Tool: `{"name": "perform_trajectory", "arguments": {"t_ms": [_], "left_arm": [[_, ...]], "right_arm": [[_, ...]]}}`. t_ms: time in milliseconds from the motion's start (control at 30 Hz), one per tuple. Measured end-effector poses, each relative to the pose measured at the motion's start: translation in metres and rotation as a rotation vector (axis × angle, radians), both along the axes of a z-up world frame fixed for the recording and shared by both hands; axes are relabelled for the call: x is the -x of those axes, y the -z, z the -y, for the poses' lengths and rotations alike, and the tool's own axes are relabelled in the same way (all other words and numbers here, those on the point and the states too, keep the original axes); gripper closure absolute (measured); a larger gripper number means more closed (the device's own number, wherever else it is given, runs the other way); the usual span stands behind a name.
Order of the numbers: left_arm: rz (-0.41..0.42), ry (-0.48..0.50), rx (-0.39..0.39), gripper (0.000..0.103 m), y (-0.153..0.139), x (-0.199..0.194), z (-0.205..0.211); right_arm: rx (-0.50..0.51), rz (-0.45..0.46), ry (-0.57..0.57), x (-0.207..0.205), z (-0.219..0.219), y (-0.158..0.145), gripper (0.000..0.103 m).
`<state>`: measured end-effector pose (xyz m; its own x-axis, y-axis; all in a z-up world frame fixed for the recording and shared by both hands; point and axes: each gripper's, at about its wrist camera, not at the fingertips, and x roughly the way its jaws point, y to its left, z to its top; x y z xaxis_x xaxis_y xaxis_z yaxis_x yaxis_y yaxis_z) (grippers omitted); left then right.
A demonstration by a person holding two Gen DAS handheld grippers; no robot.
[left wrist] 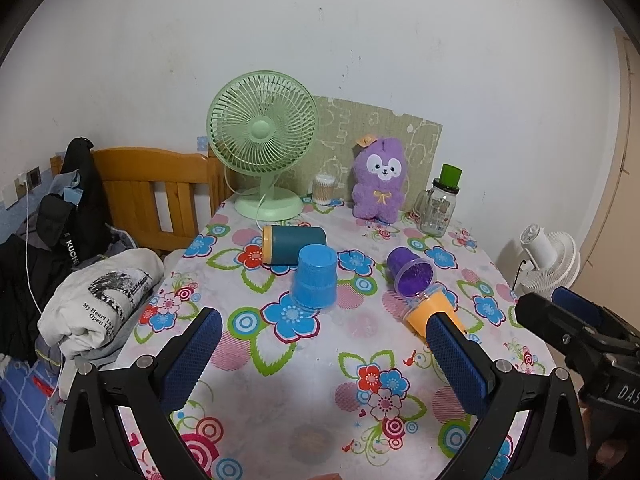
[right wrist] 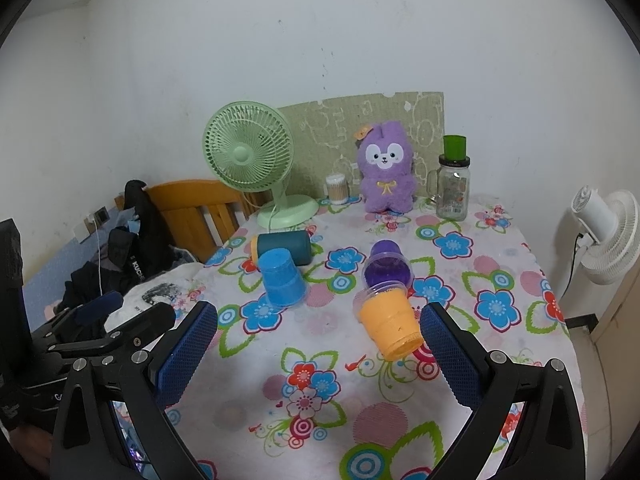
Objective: Flip cup upside down
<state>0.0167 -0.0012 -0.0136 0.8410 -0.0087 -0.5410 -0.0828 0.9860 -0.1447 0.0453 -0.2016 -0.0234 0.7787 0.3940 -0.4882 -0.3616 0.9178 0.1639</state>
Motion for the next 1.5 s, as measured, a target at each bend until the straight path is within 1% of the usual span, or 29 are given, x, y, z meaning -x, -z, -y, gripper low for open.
{"name": "perform_trajectory", "arguments": {"t_ms": [133,267,333,400,500,633,700,833,1000,1100,1233,1300,1367,1400,1467,1500], "left_arm": [[-0.035,0.017,-0.011,0.000,0.009,-0.026,0.002],[-0.082,0.041,-0.012,0.000,0.022,-0.056,0.005],[-0.100,0.052,-0.004,0.000,0.029,-0.072,0.006],[-0.117,0.065,0.000,0.000,0.035,-0.089,0.008],[-0.137,0.070,-0.004,0.000,0.043,-0.111,0.011],[-0.181,0.053,0.022,0.000,0.058,-0.143,0.010],[-0.201,0.039,0.044,0.000,0.065,-0.157,0.007],[-0.228,0.021,0.049,0.000,0.075,-0.179,0.008],[-0.273,0.020,0.038,0.000,0.086,-0.206,0.015],[-0.279,0.015,0.038,0.000,0.089,-0.213,0.017],[-0.289,0.009,0.028,0.000,0.093,-0.217,0.015],[-0.300,0.008,0.024,0.000,0.096,-0.218,0.014],[-0.298,0.000,0.022,0.000,0.096,-0.219,0.012],[-0.296,-0.003,0.021,0.000,0.096,-0.219,0.011],[-0.296,-0.002,0.023,0.000,0.096,-0.219,0.010],[-0.296,-0.001,0.025,0.000,0.095,-0.219,0.010]], "right_arm": [[0.030,-0.037,0.000,-0.028,0.002,0.004,0.001],[0.064,-0.092,0.009,-0.061,0.003,0.015,0.001],[0.083,-0.108,0.006,-0.080,0.002,0.020,0.001],[0.117,-0.129,0.029,-0.101,0.002,0.027,0.001],[0.124,-0.173,0.020,-0.133,0.002,0.036,0.001],[0.151,-0.233,-0.004,-0.177,-0.004,0.048,0.001],[0.155,-0.279,-0.010,-0.198,-0.006,0.056,0.001],[0.170,-0.361,-0.017,-0.236,-0.010,0.070,0.001],[0.181,-0.449,-0.036,-0.278,-0.016,0.089,0.001],[0.174,-0.529,-0.063,-0.301,-0.020,0.107,0.001],[0.157,-0.600,-0.084,-0.321,-0.021,0.121,0.001],[0.149,-0.645,-0.092,-0.330,-0.021,0.127,0.005],[0.152,-0.667,-0.107,-0.334,-0.022,0.130,0.015],[0.159,-0.683,-0.117,-0.335,-0.023,0.132,0.018],[0.172,-0.724,-0.136,-0.338,-0.024,0.138,0.035],[0.175,-0.749,-0.139,-0.339,-0.023,0.143,0.038]]}}
